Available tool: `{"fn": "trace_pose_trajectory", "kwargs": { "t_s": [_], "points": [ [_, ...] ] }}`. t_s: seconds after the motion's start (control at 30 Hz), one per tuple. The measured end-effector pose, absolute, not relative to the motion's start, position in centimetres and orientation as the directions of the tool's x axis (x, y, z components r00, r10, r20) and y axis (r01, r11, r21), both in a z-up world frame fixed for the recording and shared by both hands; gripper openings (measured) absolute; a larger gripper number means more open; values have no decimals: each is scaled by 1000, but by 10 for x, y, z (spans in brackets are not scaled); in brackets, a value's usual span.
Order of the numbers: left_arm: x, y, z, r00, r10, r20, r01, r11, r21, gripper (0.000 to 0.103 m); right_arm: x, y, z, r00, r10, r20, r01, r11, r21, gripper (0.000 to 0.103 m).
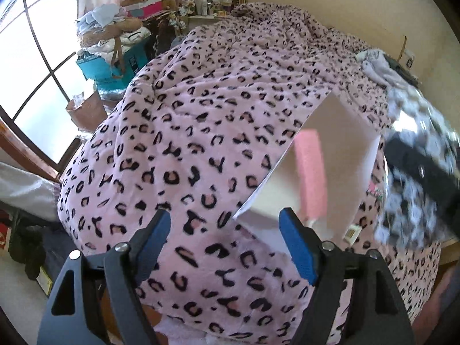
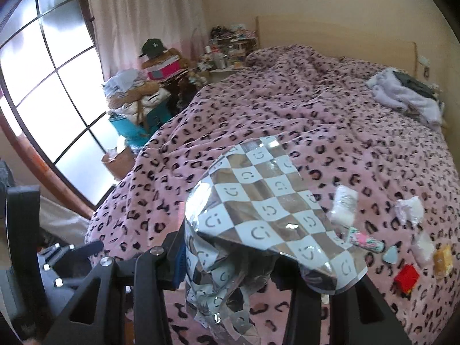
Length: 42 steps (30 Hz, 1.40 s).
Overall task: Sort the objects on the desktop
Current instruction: 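Lower pink hair rollers into the white box and open left tool, then lower silver foil wrapper into the white box and open right tool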
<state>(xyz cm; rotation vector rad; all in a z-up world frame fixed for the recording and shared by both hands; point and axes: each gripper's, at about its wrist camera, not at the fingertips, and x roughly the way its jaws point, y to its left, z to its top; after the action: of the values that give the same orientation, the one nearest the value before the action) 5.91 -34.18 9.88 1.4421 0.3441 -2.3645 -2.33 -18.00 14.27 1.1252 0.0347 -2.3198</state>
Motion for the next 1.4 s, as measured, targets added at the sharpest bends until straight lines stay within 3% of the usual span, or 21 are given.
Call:
{"fn": "trace_pose_trajectory", "kwargs": {
  "t_s": [0.13, 0.77, 1.4],
  "points": [
    [68, -347, 93, -412, -171, -895, 427, -904, -24, 79, -27, -204, 135, -458, -493, -739, 512, -827, 234, 45],
    [59, -338, 91, -430, -136, -893, 397, -916, -52, 79, -60, -223, 63, -364, -357, -860, 445, -878, 176, 45],
    [50, -335, 85, -430, -116, -895, 384, -921, -65, 79, -66, -232, 64, -317, -257, -913, 458, -885, 89, 50]
  ]
}}
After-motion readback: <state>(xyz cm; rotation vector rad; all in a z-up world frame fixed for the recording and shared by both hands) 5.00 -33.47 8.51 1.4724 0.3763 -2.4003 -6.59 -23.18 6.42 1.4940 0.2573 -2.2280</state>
